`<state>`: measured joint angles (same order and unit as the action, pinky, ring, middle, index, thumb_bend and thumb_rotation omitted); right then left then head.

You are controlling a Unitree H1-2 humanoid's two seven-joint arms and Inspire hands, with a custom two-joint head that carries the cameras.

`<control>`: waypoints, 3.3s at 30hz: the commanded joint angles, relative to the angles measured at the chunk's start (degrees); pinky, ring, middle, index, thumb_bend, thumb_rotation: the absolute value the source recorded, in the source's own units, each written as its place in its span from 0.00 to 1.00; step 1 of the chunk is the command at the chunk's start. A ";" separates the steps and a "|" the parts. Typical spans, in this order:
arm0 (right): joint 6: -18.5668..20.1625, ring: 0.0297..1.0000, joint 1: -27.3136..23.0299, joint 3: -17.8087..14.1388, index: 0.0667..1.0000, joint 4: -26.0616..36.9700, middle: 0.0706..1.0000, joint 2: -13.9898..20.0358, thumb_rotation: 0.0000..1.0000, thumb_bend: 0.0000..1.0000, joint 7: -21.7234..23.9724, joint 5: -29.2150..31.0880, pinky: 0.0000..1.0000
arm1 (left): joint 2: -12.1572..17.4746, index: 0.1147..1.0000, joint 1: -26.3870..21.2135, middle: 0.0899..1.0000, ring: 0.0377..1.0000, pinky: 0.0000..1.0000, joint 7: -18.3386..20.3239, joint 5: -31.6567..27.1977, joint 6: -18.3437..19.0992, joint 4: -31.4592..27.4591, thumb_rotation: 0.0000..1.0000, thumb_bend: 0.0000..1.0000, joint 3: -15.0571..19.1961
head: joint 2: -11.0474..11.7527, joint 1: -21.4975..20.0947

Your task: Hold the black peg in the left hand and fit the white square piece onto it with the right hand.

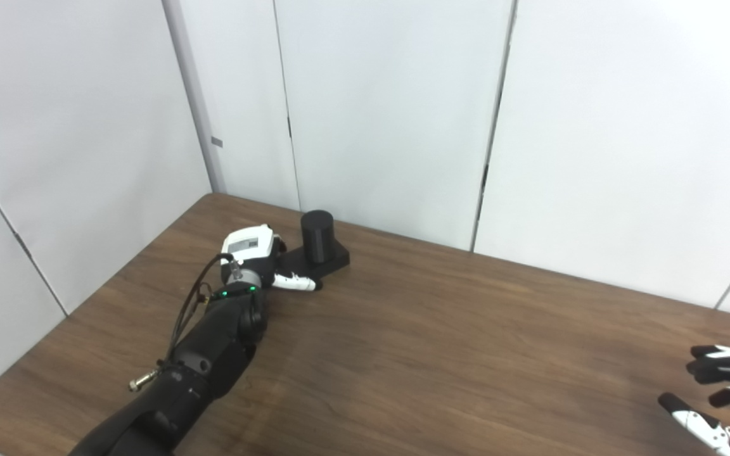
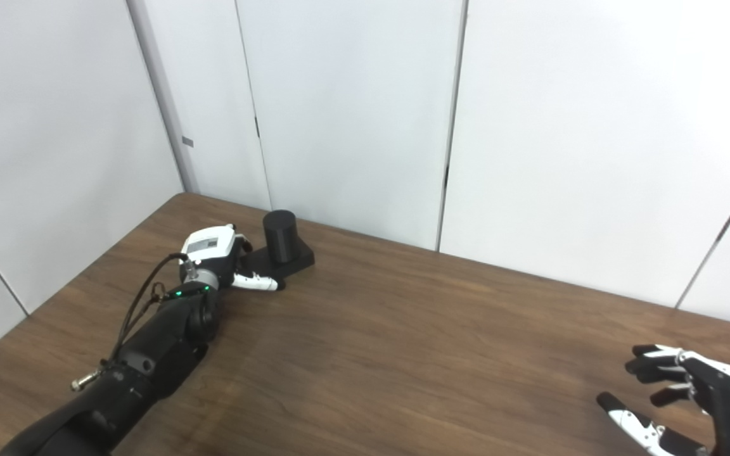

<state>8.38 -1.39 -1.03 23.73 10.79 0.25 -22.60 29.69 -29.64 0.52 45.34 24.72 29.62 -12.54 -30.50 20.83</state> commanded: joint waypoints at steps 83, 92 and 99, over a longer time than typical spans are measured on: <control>-10.09 0.58 -5.00 0.52 0.46 -9.33 0.65 -0.92 0.00 0.47 -4.09 0.48 0.44 | -5.24 0.42 2.71 0.79 0.81 0.76 5.41 1.80 -51.42 -11.77 0.07 0.52 -26.67 | -9.10 -25.27; -7.59 0.59 -6.66 0.91 0.46 -6.46 0.65 3.01 0.09 0.50 -0.02 -0.92 0.47 | -4.18 0.42 1.47 0.81 0.83 0.77 5.05 3.88 -51.46 -9.56 0.08 0.52 -29.75 | -7.54 -29.71; -2.40 0.64 -10.18 1.03 0.58 -2.72 0.73 11.43 0.10 0.59 7.93 -3.81 0.51 | -2.97 0.42 1.51 0.82 0.84 0.78 4.78 4.17 -51.40 -9.48 0.08 0.52 -30.59 | -5.26 -35.63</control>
<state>5.16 -8.83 0.14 18.29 20.20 6.92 -25.22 25.95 -30.84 0.97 43.78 -25.79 17.66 -39.39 -36.30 -13.62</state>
